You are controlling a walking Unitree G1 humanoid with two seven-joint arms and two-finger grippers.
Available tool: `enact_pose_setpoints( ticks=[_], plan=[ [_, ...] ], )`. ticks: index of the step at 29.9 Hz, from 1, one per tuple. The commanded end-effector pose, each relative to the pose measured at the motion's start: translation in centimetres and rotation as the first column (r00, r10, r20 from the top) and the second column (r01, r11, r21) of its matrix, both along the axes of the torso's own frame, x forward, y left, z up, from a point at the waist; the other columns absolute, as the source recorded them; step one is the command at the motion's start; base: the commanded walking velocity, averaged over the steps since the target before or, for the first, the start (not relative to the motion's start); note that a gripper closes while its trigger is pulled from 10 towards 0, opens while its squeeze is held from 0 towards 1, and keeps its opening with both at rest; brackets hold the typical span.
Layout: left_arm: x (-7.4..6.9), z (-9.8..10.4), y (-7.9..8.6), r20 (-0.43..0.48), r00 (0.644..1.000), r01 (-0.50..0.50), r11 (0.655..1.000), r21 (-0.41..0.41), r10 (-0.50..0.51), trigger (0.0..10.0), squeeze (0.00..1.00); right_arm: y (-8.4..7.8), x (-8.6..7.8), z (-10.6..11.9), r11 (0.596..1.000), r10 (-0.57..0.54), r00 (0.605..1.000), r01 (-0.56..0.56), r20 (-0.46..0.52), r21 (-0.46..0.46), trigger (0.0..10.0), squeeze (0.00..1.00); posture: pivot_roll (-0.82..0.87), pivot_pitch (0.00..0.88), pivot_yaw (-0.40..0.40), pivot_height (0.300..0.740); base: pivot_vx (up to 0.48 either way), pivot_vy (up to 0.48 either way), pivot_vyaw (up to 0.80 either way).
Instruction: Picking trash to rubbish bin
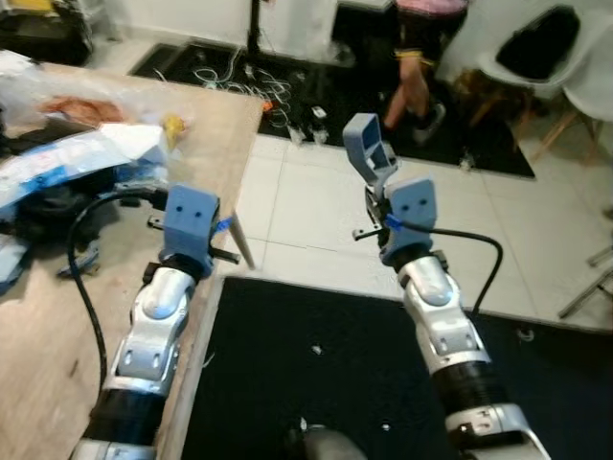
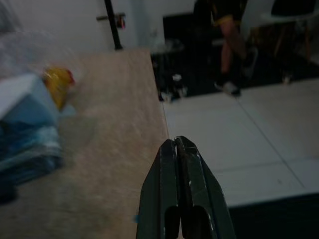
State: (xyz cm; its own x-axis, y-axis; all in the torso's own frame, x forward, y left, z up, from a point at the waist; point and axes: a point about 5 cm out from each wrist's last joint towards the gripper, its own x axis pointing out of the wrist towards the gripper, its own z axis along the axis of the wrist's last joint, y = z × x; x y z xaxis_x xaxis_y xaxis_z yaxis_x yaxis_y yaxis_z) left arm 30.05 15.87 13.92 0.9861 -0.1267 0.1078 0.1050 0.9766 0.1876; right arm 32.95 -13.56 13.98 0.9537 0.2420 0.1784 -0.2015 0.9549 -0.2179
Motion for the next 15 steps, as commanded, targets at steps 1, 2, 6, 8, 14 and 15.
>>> enact_pose_setpoints(
  ticks=[1,2,6,8,14,15],
  plan=[
    [-0.2,-0.3,-0.4,-0.009,1.0,0.014,1.0,0.004,-0.014,10.0,0.0,-0.5,-0.1,-0.2,1.0,-0.012,1.0,0.012,-0.005,-0.009,10.0,0.0,0.05,0.072,-0.059,0.74,0.0,0.0,-0.72],
    [-0.2,-0.3,-0.4,-0.009,1.0,0.014,1.0,0.004,-0.014,10.0,0.0,-0.5,-0.1,-0.2,1.0,-0.012,1.0,0.012,-0.005,-0.009,10.0,0.0,0.05,0.072,-0.059,0.74,0.0,0.0,-0.72],
    [-0.2,-0.5,-0.4,-0.014,1.0,0.008,1.0,0.0,-0.008,10.0,0.0,-0.6,-0.2,-0.5,1.0,-0.016,1.0,0.016,-0.016,-0.012,10.0,0.0,0.05,0.073,-0.059,0.74,0.0,0.0,-0.72],
    [-0.2,-0.5,-0.4,-0.015,1.0,0.008,1.0,-0.001,-0.008,10.0,0.0,-0.6,-0.2,-0.6,1.0,-0.018,1.0,0.018,-0.021,-0.014,10.0,0.0,0.05,0.073,-0.059,0.74,0.0,0.0,-0.72],
    [-0.2,-0.8,-0.5,-0.02,1.0,0.009,1.0,-0.018,-0.009,10.0,0.0,-0.6,-0.3,-1.2,1.0,-0.025,0.999,0.024,-0.038,-0.018,10.0,0.0,0.04,0.073,-0.058,0.74,0.0,0.0,-0.72],
    [-0.3,-1.0,-0.5,-0.024,1.0,0.008,1.0,-0.021,-0.008,10.0,0.0,-0.6,-0.3,-1.3,1.0,-0.026,0.999,0.025,-0.041,-0.019,10.0,0.0,0.04,0.073,-0.058,0.74,0.0,0.0,-0.72]
  ],
)
